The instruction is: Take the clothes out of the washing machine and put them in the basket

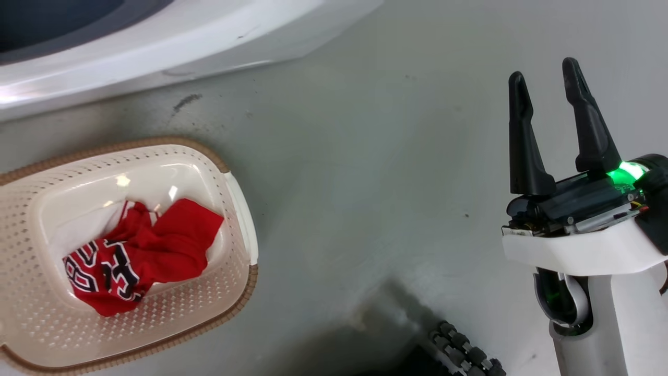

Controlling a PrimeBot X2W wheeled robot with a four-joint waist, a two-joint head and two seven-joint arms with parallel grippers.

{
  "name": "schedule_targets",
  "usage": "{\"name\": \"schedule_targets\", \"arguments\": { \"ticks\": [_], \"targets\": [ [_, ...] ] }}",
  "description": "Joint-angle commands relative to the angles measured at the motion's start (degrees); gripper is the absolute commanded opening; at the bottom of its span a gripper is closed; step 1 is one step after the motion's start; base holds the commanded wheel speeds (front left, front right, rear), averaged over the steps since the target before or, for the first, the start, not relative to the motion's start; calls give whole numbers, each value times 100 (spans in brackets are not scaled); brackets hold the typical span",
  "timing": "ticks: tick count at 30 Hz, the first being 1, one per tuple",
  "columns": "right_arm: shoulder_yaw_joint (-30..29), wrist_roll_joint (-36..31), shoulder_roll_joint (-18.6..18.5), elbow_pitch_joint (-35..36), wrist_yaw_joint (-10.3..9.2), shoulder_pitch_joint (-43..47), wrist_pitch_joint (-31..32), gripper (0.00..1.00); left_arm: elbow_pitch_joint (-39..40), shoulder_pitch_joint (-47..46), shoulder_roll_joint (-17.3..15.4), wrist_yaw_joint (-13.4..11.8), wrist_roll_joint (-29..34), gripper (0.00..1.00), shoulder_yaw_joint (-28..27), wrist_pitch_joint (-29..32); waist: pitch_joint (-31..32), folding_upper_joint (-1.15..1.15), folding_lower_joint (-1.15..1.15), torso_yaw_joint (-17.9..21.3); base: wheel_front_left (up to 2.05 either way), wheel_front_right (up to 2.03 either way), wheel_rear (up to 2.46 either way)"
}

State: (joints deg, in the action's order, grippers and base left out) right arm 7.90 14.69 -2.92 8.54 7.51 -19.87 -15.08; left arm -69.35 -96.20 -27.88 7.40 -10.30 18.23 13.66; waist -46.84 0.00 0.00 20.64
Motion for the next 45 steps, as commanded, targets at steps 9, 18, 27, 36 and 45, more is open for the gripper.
{"name": "schedule_targets", "arguments": {
  "ticks": [9,18,27,36,45],
  "targets": [
    [-91,-293,8,-189,-4,131,-14,100,198,676,263,1,-540,0,340,-844,688,0,0,-419,0,0,0],
    [-181,-581,6,-345,-4,345,-14,100,416,1605,487,1,-1001,0,644,-1859,1255,0,0,-761,0,0,0],
    [-229,-746,6,-444,-4,555,-14,100,708,2552,720,1,-1315,0,700,-2697,1781,0,0,-1028,0,0,0],
    [-258,-803,6,-548,-4,874,-14,100,1795,3726,797,-201,-1393,0,570,-2891,2385,0,0,-1258,0,0,0],
    [-271,-884,6,-648,-4,1224,-14,100,3614,5111,684,-570,-1323,0,482,-2899,2978,0,0,-1471,0,0,0]
  ]
}}
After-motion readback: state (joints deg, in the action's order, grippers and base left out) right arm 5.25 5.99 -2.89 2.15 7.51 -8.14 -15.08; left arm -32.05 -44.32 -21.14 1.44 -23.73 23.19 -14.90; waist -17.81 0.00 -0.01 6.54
